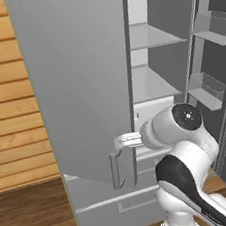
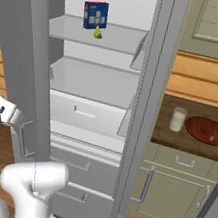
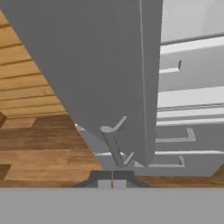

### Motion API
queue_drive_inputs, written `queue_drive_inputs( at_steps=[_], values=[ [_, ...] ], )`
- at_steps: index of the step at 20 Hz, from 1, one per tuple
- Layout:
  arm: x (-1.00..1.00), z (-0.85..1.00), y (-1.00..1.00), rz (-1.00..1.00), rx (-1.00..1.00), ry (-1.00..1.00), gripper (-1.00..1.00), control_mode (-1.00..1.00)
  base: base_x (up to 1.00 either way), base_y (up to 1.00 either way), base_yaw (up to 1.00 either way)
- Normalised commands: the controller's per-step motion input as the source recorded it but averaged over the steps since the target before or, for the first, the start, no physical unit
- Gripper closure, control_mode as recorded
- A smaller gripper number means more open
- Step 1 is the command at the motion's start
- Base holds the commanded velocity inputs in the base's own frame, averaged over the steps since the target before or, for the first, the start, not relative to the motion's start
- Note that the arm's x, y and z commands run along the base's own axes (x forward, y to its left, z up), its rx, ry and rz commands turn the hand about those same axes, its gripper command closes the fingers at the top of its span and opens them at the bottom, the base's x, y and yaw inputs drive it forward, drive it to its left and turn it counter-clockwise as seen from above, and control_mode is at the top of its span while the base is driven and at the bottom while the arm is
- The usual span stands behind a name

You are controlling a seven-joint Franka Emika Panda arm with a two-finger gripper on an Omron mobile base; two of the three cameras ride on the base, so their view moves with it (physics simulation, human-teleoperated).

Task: Grab a lemon wedge from the fridge and one ice cube from the ice bowl, and put them in the glass of lemonade.

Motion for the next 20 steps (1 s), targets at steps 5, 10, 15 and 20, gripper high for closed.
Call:
queue_drive_inputs(
  at_steps=[5, 10, 15, 20],
  values=[
    [0.06, 0.79, -0.95, 0.0, 0.24, 0.05, 1.0, -1.0, 0.0, 0.0, 0.0],
    [0.43, 0.01, -0.95, -0.06, 0.3, -0.02, 1.0, -1.0, 0.0, 0.0, 0.0],
    [0.56, 0.56, -0.54, -0.09, 0.21, 0.19, 1.0, -1.0, 0.0, 0.0, 0.0],
    [0.83, 0.4, -0.17, -0.01, 0.23, 0.29, 1.0, -1.0, 0.0, 0.0, 0.0]
  ],
)
